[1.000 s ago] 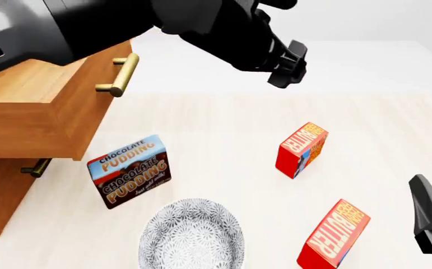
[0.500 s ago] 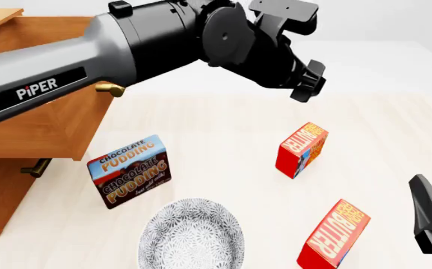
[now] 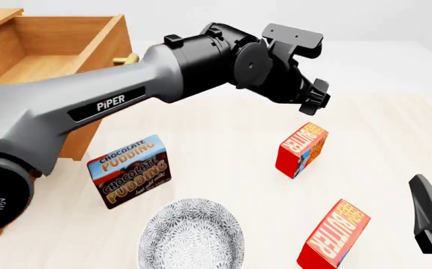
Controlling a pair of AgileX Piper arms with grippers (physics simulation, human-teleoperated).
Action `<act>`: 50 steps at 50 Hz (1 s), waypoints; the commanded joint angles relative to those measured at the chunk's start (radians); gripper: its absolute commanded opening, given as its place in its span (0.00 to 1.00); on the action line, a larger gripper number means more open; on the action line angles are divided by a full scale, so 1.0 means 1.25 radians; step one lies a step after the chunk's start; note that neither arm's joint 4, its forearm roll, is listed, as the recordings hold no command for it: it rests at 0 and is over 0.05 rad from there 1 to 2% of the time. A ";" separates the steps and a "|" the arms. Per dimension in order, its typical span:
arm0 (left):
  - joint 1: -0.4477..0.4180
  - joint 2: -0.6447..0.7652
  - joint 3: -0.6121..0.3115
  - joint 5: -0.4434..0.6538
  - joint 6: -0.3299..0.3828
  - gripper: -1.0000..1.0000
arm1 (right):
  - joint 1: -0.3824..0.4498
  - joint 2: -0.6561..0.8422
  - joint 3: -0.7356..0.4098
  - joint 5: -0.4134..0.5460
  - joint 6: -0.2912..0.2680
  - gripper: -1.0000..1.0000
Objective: Put the butter at the front in the top drawer of the cabinet and close it.
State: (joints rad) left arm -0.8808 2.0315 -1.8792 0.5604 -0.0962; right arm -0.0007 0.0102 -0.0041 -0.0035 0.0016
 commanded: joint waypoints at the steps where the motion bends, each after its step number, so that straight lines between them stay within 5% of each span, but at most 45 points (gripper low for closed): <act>1: 0.003 0.048 -0.024 -0.013 -0.017 1.00 | 0.000 -0.001 0.000 0.001 0.000 1.00; 50: 0.023 0.107 -0.003 -0.065 -0.055 1.00 | 0.000 -0.001 0.000 0.001 0.000 1.00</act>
State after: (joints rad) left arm -0.8596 2.1518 -1.8796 0.4810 -0.1611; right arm -0.0008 0.0102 -0.0041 -0.0035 0.0016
